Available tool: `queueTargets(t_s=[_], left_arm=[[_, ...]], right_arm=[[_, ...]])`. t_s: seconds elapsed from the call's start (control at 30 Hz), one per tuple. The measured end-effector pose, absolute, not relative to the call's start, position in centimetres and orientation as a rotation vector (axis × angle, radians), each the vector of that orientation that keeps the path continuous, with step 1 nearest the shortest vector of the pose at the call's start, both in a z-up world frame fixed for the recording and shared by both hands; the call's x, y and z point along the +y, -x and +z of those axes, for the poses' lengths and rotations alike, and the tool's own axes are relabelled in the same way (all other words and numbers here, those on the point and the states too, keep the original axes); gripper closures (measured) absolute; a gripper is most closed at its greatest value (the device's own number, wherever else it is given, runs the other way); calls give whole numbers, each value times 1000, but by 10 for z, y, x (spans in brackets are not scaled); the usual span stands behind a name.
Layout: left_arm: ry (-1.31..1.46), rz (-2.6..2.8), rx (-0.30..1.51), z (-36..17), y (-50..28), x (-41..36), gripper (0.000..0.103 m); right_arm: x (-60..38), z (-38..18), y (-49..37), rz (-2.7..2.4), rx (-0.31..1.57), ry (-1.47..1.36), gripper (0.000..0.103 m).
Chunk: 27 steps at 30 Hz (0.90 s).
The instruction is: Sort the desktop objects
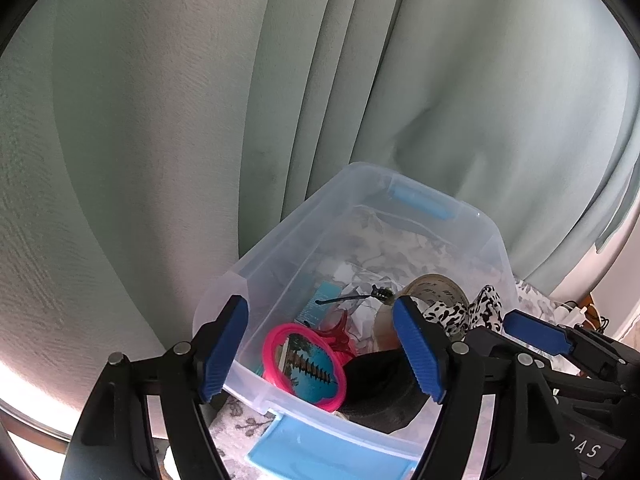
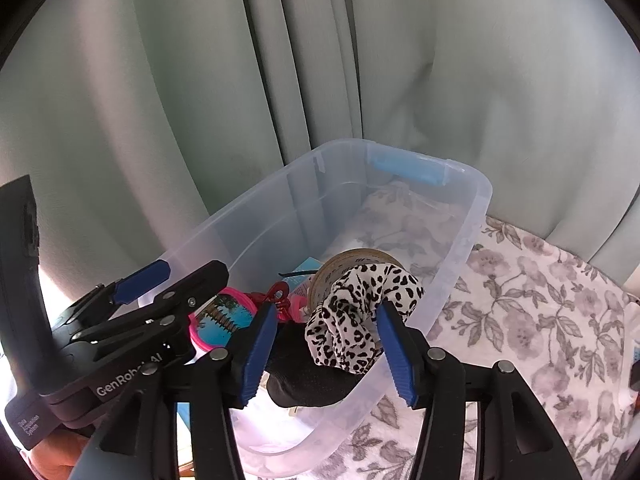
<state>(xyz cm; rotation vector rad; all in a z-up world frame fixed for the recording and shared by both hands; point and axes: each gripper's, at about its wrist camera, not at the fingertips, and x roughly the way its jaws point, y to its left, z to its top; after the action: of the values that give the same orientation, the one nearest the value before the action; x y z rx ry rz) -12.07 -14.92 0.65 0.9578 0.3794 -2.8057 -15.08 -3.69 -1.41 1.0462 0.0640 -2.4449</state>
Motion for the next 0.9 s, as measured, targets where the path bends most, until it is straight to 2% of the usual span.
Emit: queueTargets(t_s=[0.23, 0.43, 0.5, 0.67, 0.9], left_arm=[[-957, -2811, 390, 10, 115, -149, 24], [-961, -2804, 329, 14, 115, -148, 24], [-960, -2812, 320, 14, 116, -148, 24], [-963, -2832, 306, 14, 117, -149, 24], [-988, -2861, 374, 13, 116, -157, 20]], right_arm=[[-39, -12, 150, -2444, 65, -1040, 37], [-41, -12, 150, -2449, 63, -1042, 27], [-38, -12, 150, -2458, 48, -1045, 19], [-36, -10, 149, -2465, 33, -1032, 14], [-39, -13, 150, -2477, 42, -1023, 1]])
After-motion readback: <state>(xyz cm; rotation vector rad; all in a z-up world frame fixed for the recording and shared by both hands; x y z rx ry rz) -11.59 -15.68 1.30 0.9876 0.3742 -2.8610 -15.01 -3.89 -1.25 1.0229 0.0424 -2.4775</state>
